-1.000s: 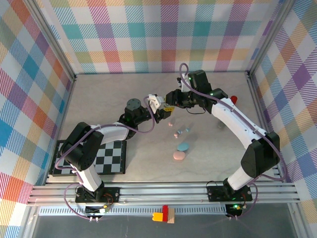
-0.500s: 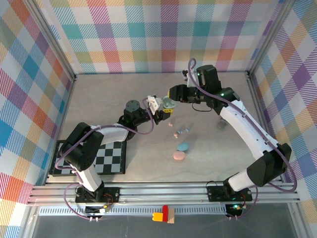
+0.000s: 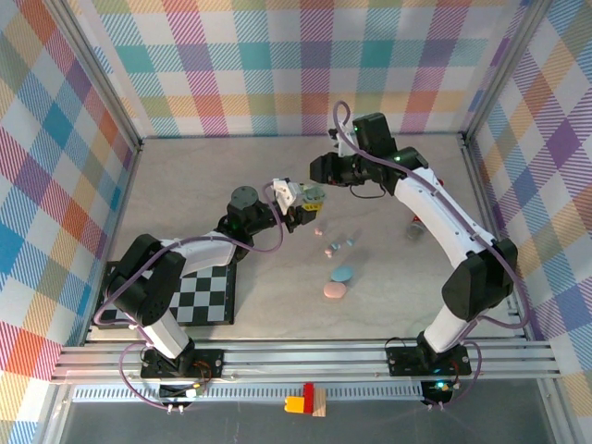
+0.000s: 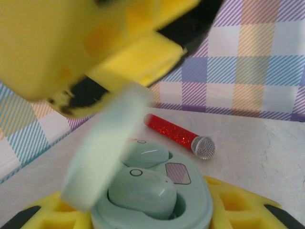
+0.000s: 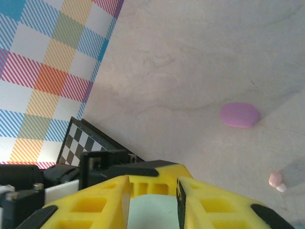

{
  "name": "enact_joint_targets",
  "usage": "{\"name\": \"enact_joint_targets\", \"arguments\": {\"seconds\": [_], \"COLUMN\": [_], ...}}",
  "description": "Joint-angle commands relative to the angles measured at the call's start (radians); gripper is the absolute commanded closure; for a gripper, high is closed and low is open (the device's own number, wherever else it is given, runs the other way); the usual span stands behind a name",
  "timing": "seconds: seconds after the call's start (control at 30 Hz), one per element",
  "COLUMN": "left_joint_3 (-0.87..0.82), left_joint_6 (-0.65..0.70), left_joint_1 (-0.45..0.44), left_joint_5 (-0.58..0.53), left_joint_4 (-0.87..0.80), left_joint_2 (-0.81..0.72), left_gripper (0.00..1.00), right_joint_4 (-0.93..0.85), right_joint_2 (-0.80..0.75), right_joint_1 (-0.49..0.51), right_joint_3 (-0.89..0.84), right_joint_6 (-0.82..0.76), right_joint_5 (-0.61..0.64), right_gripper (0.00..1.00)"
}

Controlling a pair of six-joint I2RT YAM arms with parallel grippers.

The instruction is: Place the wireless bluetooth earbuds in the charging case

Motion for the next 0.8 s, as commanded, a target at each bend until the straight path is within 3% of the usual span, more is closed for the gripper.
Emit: {"name": "enact_joint_targets", "arguments": {"seconds": [0.0, 0.1, 0.27, 0.37, 0.6, 0.77], "left_joint_3": [0.012, 0.019, 0.021, 0.028, 0.08, 0.068], "left_joint_6": [-0.046, -0.071, -0.128, -0.177, -0.289, -0.289], "left_joint_1": [0.012, 0.012, 0.012, 0.011, 0.012, 0.012], "left_joint_5": [-0.006, -0.004, 0.015, 0.026, 0.075, 0.09], "left_joint_4": [0.084, 0.108, 0.159, 0.21, 0.304, 0.317], "left_joint_2": [-0.022, -0.018, -0.016, -0.008, 0.023, 0.018], "left_gripper": [0.7, 0.7, 0.7, 0.7, 0.7, 0.7], "right_joint_4": [-0.033, 0.029, 0.262, 0.364, 0.738, 0.803], "right_joint_2": [-0.06, -0.122, -0.228, -0.242, -0.236, -0.244], "right_joint_1": [-0.006, -0.016, -0.056, -0.068, -0.068, -0.071], "right_joint_3": [-0.046, -0.107, -0.268, -0.346, -0.516, -0.542], "right_joint_6": [-0.02, 0.023, 0.219, 0.31, 0.588, 0.622], "right_joint_5": [-0.027, -0.017, -0.145, -0.233, -0.373, -0.353], "right_gripper": [0.69, 0.67, 0.42, 0.37, 0.38, 0.47]}}
